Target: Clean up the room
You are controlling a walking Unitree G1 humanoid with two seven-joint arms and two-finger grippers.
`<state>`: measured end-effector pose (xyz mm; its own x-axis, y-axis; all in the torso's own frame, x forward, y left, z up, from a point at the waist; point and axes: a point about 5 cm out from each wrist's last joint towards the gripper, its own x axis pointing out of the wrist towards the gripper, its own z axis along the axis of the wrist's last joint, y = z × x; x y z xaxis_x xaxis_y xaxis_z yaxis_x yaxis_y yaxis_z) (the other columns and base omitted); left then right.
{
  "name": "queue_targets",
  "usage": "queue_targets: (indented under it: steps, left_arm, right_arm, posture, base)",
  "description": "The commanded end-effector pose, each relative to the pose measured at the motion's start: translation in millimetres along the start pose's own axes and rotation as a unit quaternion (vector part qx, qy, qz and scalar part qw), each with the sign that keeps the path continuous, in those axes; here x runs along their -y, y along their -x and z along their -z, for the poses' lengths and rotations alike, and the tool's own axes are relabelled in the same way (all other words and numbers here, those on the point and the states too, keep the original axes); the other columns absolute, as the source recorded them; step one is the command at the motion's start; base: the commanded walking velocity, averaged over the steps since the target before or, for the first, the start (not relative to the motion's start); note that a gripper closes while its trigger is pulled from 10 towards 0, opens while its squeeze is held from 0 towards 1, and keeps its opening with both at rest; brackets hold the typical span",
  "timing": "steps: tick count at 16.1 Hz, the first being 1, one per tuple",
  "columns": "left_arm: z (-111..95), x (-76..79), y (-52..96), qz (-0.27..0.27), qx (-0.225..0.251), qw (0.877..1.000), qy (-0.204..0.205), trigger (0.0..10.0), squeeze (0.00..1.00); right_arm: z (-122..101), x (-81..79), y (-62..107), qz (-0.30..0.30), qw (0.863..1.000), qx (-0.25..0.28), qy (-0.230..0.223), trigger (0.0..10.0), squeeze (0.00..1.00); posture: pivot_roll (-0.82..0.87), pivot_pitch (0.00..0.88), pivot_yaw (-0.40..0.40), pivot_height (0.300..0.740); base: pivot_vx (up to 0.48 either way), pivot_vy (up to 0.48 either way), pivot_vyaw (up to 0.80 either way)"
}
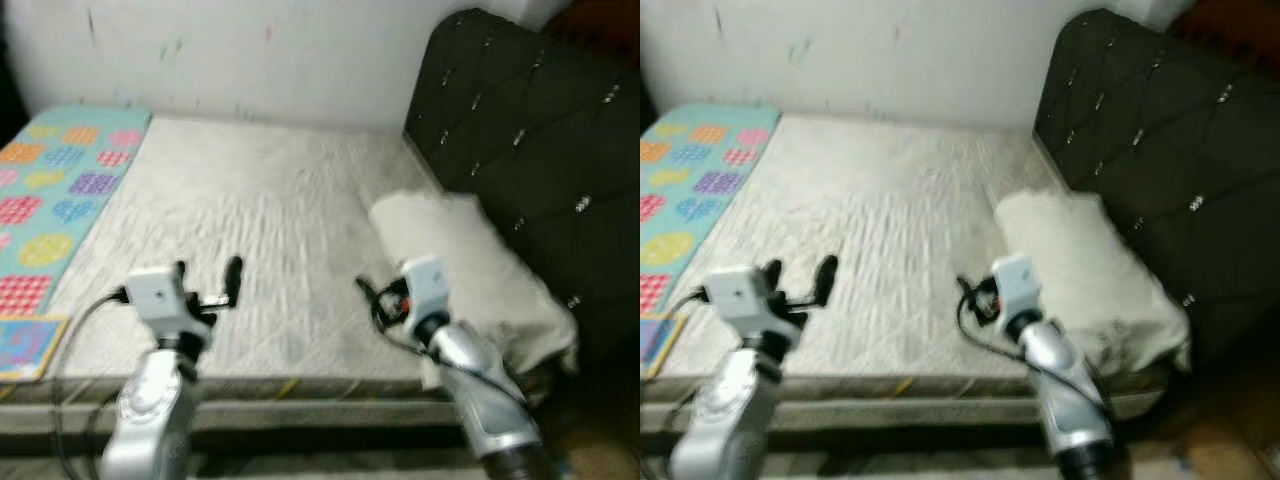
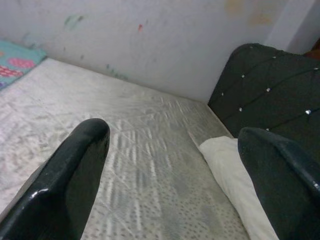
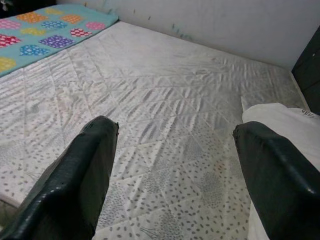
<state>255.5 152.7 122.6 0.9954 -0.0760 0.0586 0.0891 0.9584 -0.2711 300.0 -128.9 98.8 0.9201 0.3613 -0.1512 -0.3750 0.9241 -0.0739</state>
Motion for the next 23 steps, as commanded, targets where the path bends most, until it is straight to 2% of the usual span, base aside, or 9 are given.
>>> queue_targets:
  steps: [1, 7, 8, 11, 23]
  left_arm:
    - [-2.2, -0.7, -1.2, 0.004, 0.001, 1.0, -0.002, 10.0, 0.0]
    - [-1.2, -1.6, -2.5, -0.002, -0.002, 1.0, -0.006, 10.0, 0.0]
    - [-0.1, -3.8, -3.5, -0.018, -0.006, 1.0, -0.002, 10.0, 0.0]
    - [-1.3, -2.7, -4.9, -0.006, 0.001, 1.0, -0.005, 10.0, 0.0]
    - [-1.3, -0.6, -7.9, -0.004, 0.002, 1.0, -0.001, 10.0, 0.0]
  right_arm:
    - [-4.9, -0.2, -1.6, -0.003, 1.0, 0.006, -0.002, 10.0, 0.0]
    - [-3.2, 1.8, -1.5, -0.004, 1.0, 0.003, 0.0, 10.0, 0.0]
    - [-3.5, 1.3, -1.9, -0.005, 1.0, 0.004, 0.0, 10.0, 0.0]
    - [-3.1, 0.3, -3.0, -0.01, 1.0, 0.004, 0.001, 10.0, 0.0]
    - [-4.1, -3.4, -3.5, -0.027, 1.0, 0.008, 0.003, 10.0, 0.0]
  posture:
    - [-0.02, 0.0, -0.067, 0.74]
    - [-0.01, 0.0, -0.07, 0.74]
    - [-0.01, 0.0, -0.07, 0.74]
    - [-0.01, 0.0, -0.07, 0.74]
    - [-0.02, 0.0, -0.073, 0.74]
  base:
    - [0.341, 0.0, 0.0]
    - [0.336, 0.0, 0.0]
    - [0.0, 0.0, 0.0]
    - [0.0, 0.0, 0.0]
    - [0.0, 0.464, 0.0]
